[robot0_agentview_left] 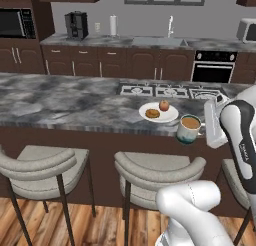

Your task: Pick up the brewed coffee from the coffee machine and place it next to the breakfast plate on the dining counter.

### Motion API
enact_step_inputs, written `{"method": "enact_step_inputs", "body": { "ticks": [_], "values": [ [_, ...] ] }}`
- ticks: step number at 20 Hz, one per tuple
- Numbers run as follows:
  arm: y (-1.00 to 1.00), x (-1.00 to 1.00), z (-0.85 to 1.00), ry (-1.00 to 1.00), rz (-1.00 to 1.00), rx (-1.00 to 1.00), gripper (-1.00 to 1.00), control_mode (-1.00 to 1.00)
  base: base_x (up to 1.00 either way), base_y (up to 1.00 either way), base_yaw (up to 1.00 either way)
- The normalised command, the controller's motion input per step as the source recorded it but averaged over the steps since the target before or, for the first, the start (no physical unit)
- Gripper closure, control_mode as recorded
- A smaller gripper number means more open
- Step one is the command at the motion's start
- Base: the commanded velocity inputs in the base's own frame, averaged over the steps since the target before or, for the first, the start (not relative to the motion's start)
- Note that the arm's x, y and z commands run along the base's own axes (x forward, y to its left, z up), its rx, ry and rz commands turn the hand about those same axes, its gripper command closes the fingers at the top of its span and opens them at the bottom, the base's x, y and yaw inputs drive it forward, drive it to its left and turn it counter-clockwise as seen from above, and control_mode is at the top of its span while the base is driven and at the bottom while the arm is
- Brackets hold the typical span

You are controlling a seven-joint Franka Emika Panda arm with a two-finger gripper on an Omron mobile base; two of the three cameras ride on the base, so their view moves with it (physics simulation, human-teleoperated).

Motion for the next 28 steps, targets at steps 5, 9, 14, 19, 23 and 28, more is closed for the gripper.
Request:
{"method": "enact_step_inputs", "body": {
  "ticks": [5, 9, 14, 19, 23, 28],
  "values": [
    [-0.42, 0.44, 0.02, -0.01, 0.06, -0.01, 1.0, -1.0, 0.0, 0.0, 0.0],
    [-0.53, 0.38, 0.14, 0.27, 0.0, 0.0, 1.0, -1.0, 0.0, 0.0, 0.0],
    [-0.68, 0.51, 0.13, 0.32, -0.05, 0.01, 1.0, -1.0, 0.0, 0.0, 0.0],
    [-0.49, 0.6, 0.04, 0.16, -0.1, 0.0, 1.0, -1.0, 0.0, 0.0, 0.0],
    [-0.31, 0.63, 0.0, 0.02, -0.09, 0.0, 1.0, -1.0, 0.0, 0.0, 0.0],
    [-0.38, 0.56, -0.01, 0.0, -0.06, 0.0, 1.0, -1.0, 0.0, 0.0, 0.0]
  ]
}}
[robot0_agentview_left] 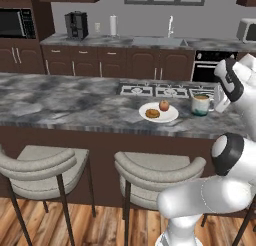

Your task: Pick up the brewed coffee from the coffee machine and place it next to the breakfast plate on the dining counter.

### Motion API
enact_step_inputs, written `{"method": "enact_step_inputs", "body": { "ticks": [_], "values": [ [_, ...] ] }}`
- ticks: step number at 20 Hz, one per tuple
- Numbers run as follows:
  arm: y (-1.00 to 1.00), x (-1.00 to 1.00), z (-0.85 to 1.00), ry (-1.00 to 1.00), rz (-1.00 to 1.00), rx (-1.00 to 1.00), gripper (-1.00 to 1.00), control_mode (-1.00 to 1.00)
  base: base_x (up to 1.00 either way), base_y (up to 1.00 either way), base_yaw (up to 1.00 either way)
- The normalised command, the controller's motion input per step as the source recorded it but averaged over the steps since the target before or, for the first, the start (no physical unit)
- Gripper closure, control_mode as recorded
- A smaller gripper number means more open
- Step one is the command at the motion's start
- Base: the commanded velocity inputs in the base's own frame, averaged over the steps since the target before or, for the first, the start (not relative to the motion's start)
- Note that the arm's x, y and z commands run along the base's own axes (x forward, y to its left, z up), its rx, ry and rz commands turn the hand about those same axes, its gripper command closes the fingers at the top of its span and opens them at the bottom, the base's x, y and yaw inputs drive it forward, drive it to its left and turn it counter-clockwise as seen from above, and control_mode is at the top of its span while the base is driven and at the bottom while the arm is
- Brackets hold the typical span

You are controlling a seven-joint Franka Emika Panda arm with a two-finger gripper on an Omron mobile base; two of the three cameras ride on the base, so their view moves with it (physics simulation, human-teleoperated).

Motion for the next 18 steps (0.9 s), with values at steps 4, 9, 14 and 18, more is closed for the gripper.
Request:
{"method": "enact_step_inputs", "body": {
  "ticks": [4, 9, 14, 18],
  "values": [
    [-0.25, 0.37, -0.13, -0.05, -0.02, 0.0, 1.0, -1.0, 0.0, 0.0, 0.0],
    [-0.01, 0.23, -0.29, -0.13, 0.0, -0.04, 1.0, -1.0, 0.0, 0.0, 0.0],
    [0.0, 0.21, -0.41, -0.12, 0.0, -0.07, 1.0, -1.0, 0.0, 0.0, 0.0],
    [0.0, 0.24, -0.43, -0.1, 0.0, -0.08, 1.0, -1.0, 0.0, 0.0, 0.0]
  ]
}}
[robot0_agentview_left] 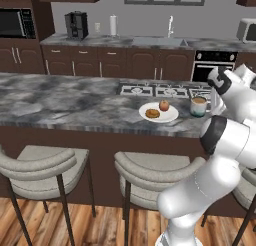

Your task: Pick up the brewed coffee from the coffee machine and place it next to the breakfast plate on the dining counter.

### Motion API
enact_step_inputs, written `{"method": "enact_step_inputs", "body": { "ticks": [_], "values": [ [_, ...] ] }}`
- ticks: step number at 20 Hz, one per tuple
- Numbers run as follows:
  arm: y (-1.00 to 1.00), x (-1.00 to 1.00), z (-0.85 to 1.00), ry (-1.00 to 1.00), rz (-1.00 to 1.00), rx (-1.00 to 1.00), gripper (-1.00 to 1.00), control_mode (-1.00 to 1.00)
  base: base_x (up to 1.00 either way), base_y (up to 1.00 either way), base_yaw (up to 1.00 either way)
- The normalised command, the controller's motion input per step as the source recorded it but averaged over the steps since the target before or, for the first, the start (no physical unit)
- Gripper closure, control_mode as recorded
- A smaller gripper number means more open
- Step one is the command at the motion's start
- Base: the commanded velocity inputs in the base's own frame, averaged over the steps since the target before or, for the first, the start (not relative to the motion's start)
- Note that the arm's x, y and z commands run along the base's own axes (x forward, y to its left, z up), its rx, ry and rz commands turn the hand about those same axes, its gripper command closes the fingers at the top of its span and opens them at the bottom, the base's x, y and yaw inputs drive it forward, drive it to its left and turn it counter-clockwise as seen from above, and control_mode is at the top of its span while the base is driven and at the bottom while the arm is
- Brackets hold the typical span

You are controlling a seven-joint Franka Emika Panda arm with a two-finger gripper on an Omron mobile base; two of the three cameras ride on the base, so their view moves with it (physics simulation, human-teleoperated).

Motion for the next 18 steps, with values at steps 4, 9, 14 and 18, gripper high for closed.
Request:
{"method": "enact_step_inputs", "body": {
  "ticks": [4, 9, 14, 18],
  "values": [
    [0.0, 0.29, -0.35, -0.08, 0.0, -0.07, 1.0, -1.0, 0.0, 0.0, 0.0],
    [0.0, 0.36, -0.26, -0.05, 0.0, -0.05, 1.0, -1.0, 0.0, 0.0, 0.0],
    [-0.03, 0.41, -0.19, -0.02, 0.0, 0.0, 1.0, -1.0, 0.0, 0.0, 0.0],
    [-0.17, 0.39, -0.16, 0.0, 0.0, 0.0, 1.0, -1.0, 0.0, 0.0, 0.0]
  ]
}}
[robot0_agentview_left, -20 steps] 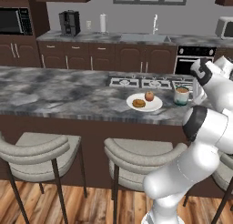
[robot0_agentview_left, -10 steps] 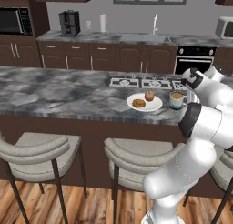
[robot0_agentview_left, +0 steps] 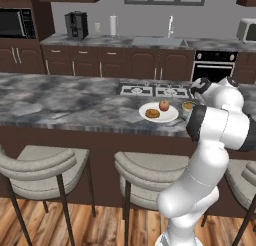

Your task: Pick up the brewed coffee from the coffee machine and place it next to the breakfast plate on the dining counter.

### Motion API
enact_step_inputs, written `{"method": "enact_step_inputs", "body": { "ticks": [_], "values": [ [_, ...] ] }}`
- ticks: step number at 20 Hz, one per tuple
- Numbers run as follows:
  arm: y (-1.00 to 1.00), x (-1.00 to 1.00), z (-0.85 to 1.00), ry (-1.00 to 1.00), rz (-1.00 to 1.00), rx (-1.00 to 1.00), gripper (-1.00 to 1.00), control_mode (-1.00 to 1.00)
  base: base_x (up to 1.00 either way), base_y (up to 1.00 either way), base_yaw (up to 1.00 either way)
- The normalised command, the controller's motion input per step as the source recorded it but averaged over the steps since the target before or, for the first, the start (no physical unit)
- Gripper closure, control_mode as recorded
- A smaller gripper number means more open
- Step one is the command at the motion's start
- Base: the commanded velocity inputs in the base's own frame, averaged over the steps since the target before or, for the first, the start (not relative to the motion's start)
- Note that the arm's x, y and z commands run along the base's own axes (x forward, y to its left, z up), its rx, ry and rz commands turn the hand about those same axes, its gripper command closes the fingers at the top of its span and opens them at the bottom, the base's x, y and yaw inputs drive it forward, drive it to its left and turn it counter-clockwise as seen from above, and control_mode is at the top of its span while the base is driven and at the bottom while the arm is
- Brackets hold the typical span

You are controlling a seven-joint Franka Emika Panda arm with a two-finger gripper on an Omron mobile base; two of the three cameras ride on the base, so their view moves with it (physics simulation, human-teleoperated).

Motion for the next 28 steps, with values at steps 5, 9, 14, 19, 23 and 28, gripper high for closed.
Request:
{"method": "enact_step_inputs", "body": {
  "ticks": [5, 9, 14, 19, 23, 28],
  "values": [
    [-0.28, 0.33, -0.15, -0.01, 0.0, 0.0, 1.0, -1.0, 0.0, 0.0, 0.0],
    [-0.16, 0.13, -0.13, -0.04, 0.0, 0.0, -1.0, -1.0, 0.0, 0.0, 0.0],
    [-0.02, 0.0, -0.01, -0.07, 0.0, -0.02, -1.0, -1.0, 0.0, 0.0, 0.0],
    [0.0, 0.0, 0.0, -0.07, 0.0, -0.08, -1.0, -1.0, 0.0, 0.0, 0.0],
    [0.0, -0.01, 0.04, -0.05, 0.0, -0.06, -1.0, -1.0, 0.0, 0.0, 0.0],
    [0.0, -0.19, 0.51, 0.0, 0.01, -0.03, -1.0, -1.0, 0.0, 0.0, 0.0]
  ]
}}
